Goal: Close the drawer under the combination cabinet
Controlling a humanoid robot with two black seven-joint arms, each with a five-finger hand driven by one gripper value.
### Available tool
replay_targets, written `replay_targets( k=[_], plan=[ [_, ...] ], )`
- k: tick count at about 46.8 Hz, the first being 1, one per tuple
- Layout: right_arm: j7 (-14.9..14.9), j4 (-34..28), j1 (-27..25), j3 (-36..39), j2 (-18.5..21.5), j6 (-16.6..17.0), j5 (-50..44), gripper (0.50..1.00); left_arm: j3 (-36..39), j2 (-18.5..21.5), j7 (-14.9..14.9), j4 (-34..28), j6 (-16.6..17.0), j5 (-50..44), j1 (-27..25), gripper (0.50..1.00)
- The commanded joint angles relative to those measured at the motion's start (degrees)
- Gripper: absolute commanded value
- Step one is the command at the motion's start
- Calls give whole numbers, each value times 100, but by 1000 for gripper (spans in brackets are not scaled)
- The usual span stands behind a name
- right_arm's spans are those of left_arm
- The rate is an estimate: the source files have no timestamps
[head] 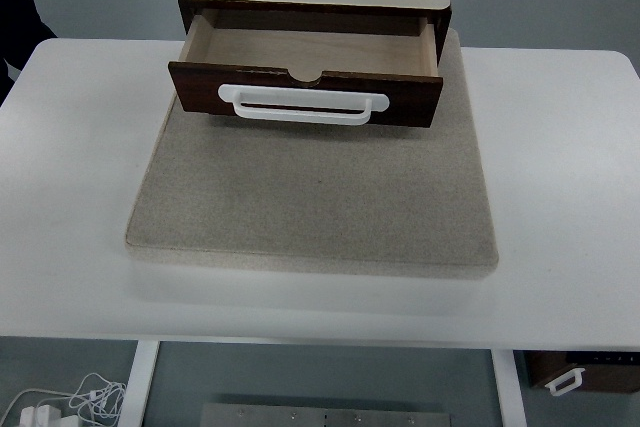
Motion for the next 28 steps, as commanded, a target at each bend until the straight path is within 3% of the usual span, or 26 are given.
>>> replay_targets(
  k=[1, 12, 28],
  plan=[
    [1, 1, 1, 0, 0, 0, 0, 952, 173, 0, 81, -309, -16, 7, -63, 1000],
    [1, 1, 1, 0, 0, 0, 0, 952, 761, -53, 608, -749, -86, 130, -90, 1000],
    [1, 1, 1, 0, 0, 0, 0, 952, 2009, -80, 670, -1180, -262, 385, -125, 1000]
  ],
)
